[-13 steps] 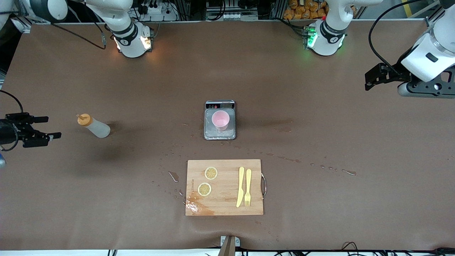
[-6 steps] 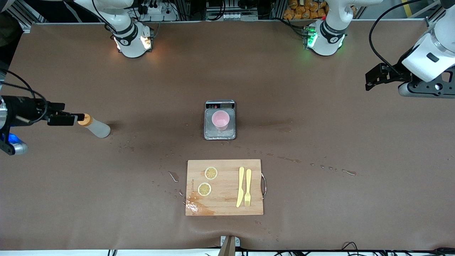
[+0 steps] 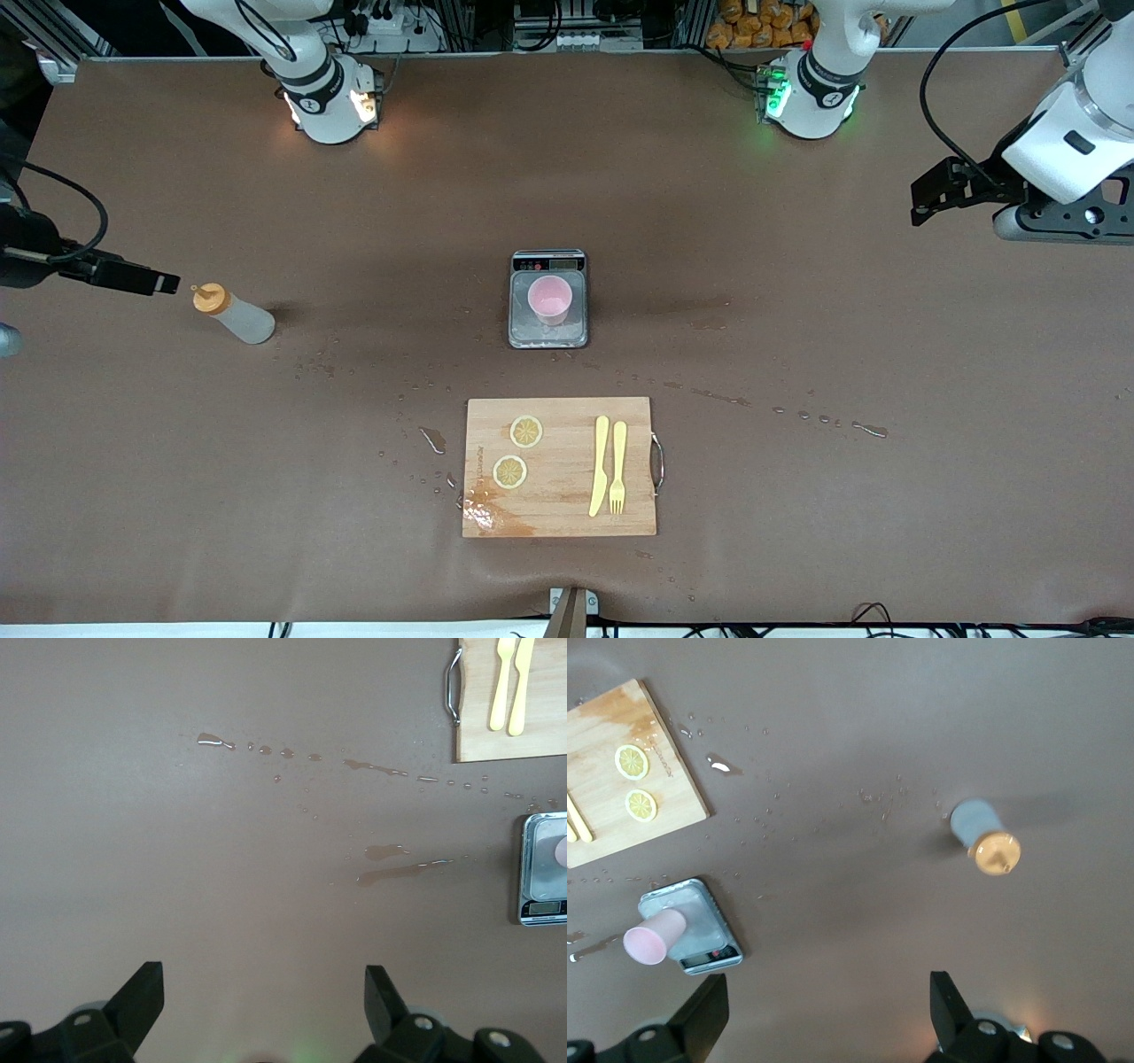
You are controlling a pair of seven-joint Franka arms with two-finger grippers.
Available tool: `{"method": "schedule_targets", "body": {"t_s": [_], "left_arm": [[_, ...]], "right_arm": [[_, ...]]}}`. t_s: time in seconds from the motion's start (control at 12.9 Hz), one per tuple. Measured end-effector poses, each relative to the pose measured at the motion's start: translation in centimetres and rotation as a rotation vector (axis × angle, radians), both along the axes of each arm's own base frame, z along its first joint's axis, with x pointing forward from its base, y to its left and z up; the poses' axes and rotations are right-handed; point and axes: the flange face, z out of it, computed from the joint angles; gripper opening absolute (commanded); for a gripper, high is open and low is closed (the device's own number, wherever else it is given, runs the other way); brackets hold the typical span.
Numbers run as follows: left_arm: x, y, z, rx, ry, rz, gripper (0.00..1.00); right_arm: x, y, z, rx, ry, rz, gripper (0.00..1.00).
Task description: Add sauce to pink cup with both arms
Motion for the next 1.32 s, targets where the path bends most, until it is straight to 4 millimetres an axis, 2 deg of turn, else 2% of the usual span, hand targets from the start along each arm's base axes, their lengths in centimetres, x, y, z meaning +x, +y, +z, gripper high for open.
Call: {"method": "schedule_targets", "body": {"t_s": [0.23, 0.31, 0.47, 0.54, 0.7, 0.86, 1.09, 1.32], "left_arm": [[0.0, 0.0, 0.0, 0.0, -0.001, 0.0, 1.0], [0.0, 0.0, 0.0, 0.0, -0.001, 0.0, 1.0], [0.0, 0.0, 0.1, 0.0, -0.001, 0.0, 1.0], [0.0, 0.0, 0.1, 0.0, -0.001, 0.0, 1.0], [0.0, 0.0, 0.1, 0.0, -0.001, 0.0, 1.0], [0.0, 0.0, 0.0, 0.0, -0.001, 0.0, 1.0], [0.0, 0.0, 0.0, 0.0, -0.001, 0.0, 1.0], [0.0, 0.0, 0.1, 0.0, -0.001, 0.0, 1.0]], "right_arm": [[-2.9, -3.0, -0.8, 0.019, -0.136, 0.072, 1.0], [-4.5, -2.8, -1.1, 0.015, -0.163, 0.085, 1.0], [-6.6, -1.2, -1.0, -0.041, -0.186, 0.127, 1.0], [-6.9, -0.5, -0.7, -0.062, -0.197, 0.144, 1.0], [-6.7, -0.5, -0.5, -0.077, -0.224, 0.147, 1.0], [-6.4, -1.1, -0.2, -0.088, -0.265, 0.212, 1.0], [-6.2, -3.4, 0.0, -0.101, -0.312, 0.33, 1.0], [-6.1, -3.9, 0.0, -0.138, -0.317, 0.407, 1.0]]}}
